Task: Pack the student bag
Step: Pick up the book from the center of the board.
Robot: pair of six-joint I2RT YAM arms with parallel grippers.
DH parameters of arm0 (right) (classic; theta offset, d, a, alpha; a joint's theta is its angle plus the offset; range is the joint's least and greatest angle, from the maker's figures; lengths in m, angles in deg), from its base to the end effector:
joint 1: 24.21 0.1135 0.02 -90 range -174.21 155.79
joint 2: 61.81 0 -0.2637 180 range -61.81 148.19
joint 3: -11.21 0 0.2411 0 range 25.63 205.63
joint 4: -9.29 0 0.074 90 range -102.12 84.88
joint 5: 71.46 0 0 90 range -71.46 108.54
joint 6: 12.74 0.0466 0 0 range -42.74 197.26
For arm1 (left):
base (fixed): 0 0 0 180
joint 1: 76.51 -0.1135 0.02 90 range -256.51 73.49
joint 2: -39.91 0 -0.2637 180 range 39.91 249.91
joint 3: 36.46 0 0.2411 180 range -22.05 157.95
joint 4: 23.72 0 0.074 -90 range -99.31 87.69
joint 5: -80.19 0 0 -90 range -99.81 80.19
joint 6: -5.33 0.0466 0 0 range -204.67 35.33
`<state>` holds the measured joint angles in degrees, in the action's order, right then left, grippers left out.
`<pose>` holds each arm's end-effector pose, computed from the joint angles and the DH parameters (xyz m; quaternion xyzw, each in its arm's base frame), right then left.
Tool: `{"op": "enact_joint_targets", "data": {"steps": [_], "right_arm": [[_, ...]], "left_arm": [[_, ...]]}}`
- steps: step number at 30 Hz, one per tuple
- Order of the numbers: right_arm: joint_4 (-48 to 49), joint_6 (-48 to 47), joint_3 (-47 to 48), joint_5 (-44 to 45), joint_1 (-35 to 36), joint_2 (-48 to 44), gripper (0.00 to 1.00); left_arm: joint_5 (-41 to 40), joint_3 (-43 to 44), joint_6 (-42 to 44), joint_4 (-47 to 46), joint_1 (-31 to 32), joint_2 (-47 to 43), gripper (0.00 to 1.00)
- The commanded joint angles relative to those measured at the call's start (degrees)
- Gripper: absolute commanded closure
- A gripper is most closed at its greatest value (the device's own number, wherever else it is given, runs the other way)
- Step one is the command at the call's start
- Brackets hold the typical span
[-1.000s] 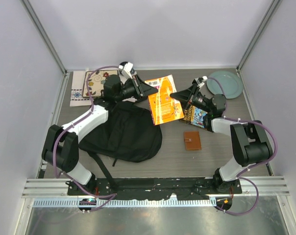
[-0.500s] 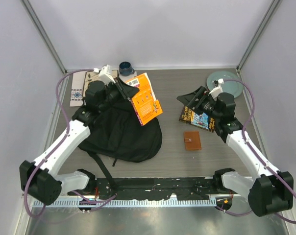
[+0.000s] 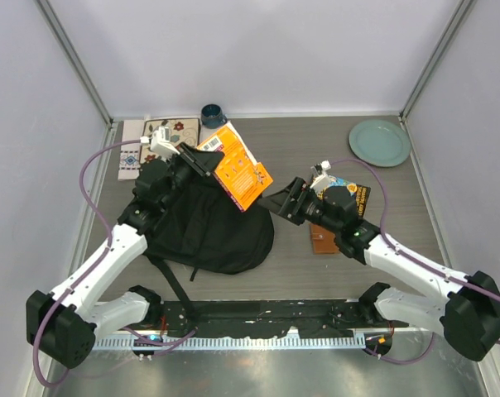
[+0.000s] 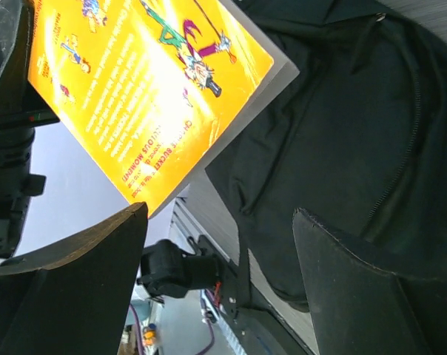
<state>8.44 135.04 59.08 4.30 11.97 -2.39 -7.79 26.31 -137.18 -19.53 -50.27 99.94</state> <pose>0.1857 0.1500 0.2667 0.0686 0.7742 0.5205 0.3536 0.2232 -0.1118 0.3504 -0.1507 0.7000 -0.4526 0.5316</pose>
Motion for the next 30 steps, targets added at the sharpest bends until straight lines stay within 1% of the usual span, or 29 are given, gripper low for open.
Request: {"op": "enact_joint_targets", "data": {"steps": [1,3,5,6,8,12,15,17,20,24,28,29,30], "right_arm": [[11.47,7.95,-0.66,7.63,4.59,2.71,0.16],[17.51,10.50,-2.07,8.00,6.17,4.82,0.16],[20.43,11.91,-2.60,7.56,6.35,6.05,0.15],[23.58,12.27,-2.78,7.39,6.35,7.28,0.15],[25.71,13.67,-2.78,7.30,6.35,8.34,0.15],[34.57,15.87,-2.95,6.42,6.35,12.55,0.14],[37.92,16.93,-2.08,5.80,6.35,14.58,0.13],[39.08,16.58,-1.20,5.36,6.27,16.25,0.13],[40.14,15.61,-0.32,6.24,6.27,16.43,0.14],[38.48,11.75,0.47,8.87,6.27,14.85,0.18],[38.47,11.21,1.35,9.58,6.27,14.94,0.20],[39.08,11.39,1.44,9.41,6.27,15.20,0.21],[40.48,11.48,1.44,9.23,6.27,15.38,0.27]], "left_arm": [[-0.18,-1.41,-5.84,-12.80,0.13,-1.14,1.00],[-0.09,-2.21,-7.43,-14.91,0.21,-1.23,1.00],[-0.18,-2.92,-7.78,-15.44,0.48,-1.58,1.00],[-0.18,-3.18,-8.22,-15.79,0.57,-1.76,1.00],[-0.35,-4.59,-8.75,-17.11,0.83,-2.11,1.00],[-0.70,-7.22,-10.68,-19.49,0.92,-2.99,1.00],[0.08,-7.49,-11.47,-20.01,1.01,-2.90,1.00],[0.79,-7.93,-12.09,-21.06,1.01,-2.81,1.00],[1.14,-8.54,-12.44,-21.16,1.01,-3.16,1.00],[1.93,-9.77,-12.62,-21.16,1.01,-3.69,1.00],[3.95,-10.39,-12.96,-21.51,1.09,-3.52,1.00],[4.04,-10.65,-13.14,-21.77,1.09,-3.26,1.00],[4.13,-11.00,-13.32,-21.95,1.09,-3.25,1.00]]}}
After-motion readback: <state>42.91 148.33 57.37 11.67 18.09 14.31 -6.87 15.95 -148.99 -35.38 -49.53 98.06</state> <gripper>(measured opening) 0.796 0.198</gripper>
